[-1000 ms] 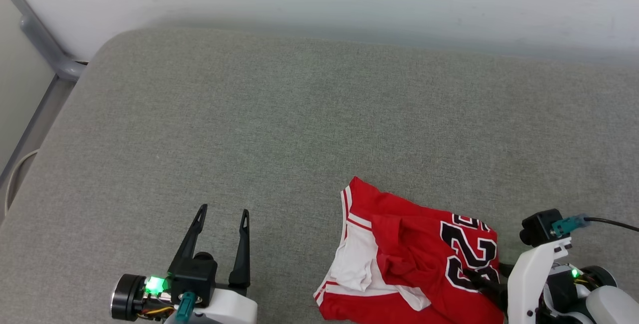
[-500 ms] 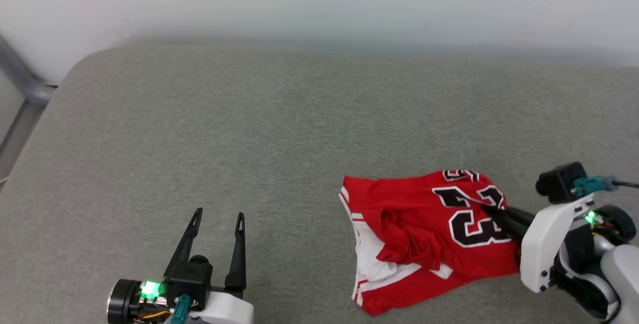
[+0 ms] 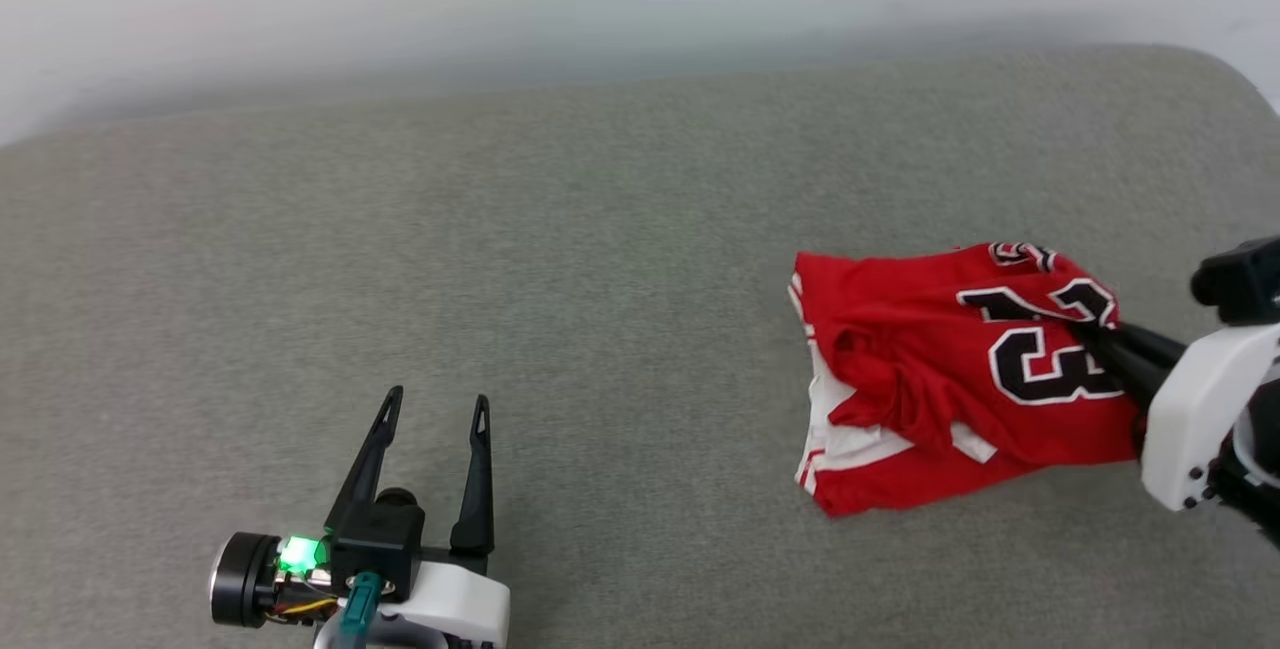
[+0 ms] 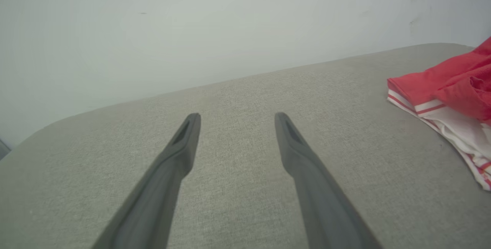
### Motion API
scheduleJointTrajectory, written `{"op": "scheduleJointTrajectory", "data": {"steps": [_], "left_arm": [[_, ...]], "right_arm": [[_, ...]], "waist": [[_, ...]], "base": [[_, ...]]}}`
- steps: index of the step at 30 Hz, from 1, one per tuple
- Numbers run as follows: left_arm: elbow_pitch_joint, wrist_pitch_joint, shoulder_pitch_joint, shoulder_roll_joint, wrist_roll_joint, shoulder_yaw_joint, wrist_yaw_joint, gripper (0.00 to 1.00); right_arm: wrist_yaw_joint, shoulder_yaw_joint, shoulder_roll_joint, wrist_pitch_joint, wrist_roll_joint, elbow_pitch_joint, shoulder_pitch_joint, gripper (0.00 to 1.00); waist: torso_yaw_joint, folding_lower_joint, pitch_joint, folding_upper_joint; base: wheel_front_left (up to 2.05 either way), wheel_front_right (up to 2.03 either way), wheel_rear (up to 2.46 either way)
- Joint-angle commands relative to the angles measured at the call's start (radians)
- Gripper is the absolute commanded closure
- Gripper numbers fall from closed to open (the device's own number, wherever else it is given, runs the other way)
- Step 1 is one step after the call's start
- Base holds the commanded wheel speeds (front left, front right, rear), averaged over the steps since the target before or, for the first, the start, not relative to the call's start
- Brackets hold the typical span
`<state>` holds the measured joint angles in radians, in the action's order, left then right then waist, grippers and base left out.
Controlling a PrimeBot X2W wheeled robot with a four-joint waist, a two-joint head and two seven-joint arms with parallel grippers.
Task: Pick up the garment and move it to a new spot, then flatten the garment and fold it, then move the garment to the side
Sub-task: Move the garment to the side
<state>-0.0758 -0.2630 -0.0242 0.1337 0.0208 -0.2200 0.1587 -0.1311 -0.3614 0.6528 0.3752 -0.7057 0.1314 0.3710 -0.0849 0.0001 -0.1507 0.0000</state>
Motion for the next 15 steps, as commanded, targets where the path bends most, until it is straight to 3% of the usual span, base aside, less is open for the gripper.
{"op": "scheduleJointTrajectory", "data": {"steps": [1, 7, 15], "left_arm": [[0.003, -0.002, -0.011, -0.001, -0.005, 0.002, 0.002, 0.0], [0.024, -0.002, -0.048, 0.008, -0.013, 0.004, 0.003, 0.0], [0.058, -0.002, -0.124, 0.03, -0.024, -0.001, -0.015, 0.0]], "right_arm": [[0.001, 0.007, 0.002, 0.003, -0.008, 0.0, 0.017, 1.0], [0.001, 0.073, 0.041, 0.034, 0.003, 0.054, 0.054, 1.0], [0.001, 0.169, 0.118, 0.079, 0.041, 0.2, 0.141, 1.0]], "waist": [[-0.025, -0.0001, -0.024, 0.0], [-0.049, -0.0001, -0.09, 0.0], [-0.028, -0.0001, -0.218, 0.0]], "base": [[0.0, 0.0, 0.0], [0.0, 0.0, 0.0], [0.0, 0.0, 0.0]]}}
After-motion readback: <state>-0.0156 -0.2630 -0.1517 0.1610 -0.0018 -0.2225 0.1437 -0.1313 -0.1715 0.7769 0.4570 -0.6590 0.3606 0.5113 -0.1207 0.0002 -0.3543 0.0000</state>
